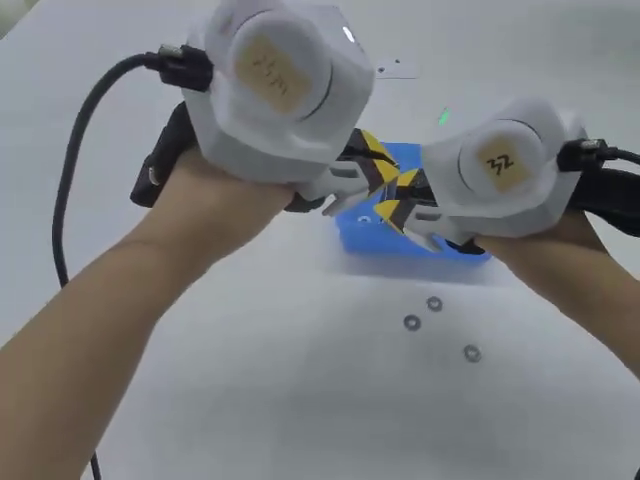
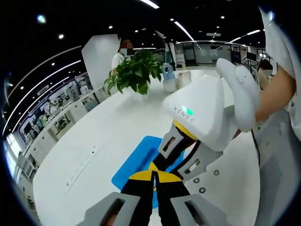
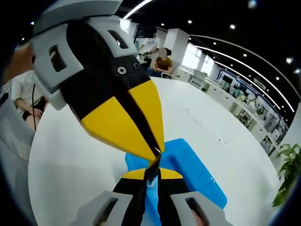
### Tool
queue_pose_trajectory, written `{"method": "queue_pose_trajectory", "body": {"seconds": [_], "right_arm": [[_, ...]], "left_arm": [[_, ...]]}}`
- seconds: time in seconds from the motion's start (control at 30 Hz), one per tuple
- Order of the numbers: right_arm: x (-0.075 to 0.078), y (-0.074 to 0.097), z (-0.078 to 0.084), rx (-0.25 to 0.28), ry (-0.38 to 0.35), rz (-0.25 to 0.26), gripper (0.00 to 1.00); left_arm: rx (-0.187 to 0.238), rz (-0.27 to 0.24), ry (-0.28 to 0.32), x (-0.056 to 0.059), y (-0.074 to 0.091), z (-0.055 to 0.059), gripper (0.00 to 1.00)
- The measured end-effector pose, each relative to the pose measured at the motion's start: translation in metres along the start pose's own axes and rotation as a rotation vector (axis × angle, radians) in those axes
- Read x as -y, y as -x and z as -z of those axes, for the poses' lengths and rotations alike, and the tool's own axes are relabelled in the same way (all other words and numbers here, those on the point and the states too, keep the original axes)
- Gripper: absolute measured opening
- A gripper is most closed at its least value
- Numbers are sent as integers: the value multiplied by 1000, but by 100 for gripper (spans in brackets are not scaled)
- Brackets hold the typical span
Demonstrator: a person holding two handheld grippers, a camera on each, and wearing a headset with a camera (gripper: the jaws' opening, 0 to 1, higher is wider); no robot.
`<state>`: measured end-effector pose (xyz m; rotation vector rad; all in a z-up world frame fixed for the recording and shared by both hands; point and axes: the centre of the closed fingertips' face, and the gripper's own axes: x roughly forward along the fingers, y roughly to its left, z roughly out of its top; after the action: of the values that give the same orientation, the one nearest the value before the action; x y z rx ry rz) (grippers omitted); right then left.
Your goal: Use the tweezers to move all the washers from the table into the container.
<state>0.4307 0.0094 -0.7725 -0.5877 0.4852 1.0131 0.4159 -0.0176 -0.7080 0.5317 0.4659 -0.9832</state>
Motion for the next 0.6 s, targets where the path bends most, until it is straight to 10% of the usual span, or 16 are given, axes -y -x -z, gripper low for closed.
{"method": "queue_pose_trajectory", "body": {"seconds": [0.6], "right_arm": [[-1, 12, -9, 59, -117, -21, 6]], "left_arm": [[16, -8, 0, 2, 10, -7, 0]]}}
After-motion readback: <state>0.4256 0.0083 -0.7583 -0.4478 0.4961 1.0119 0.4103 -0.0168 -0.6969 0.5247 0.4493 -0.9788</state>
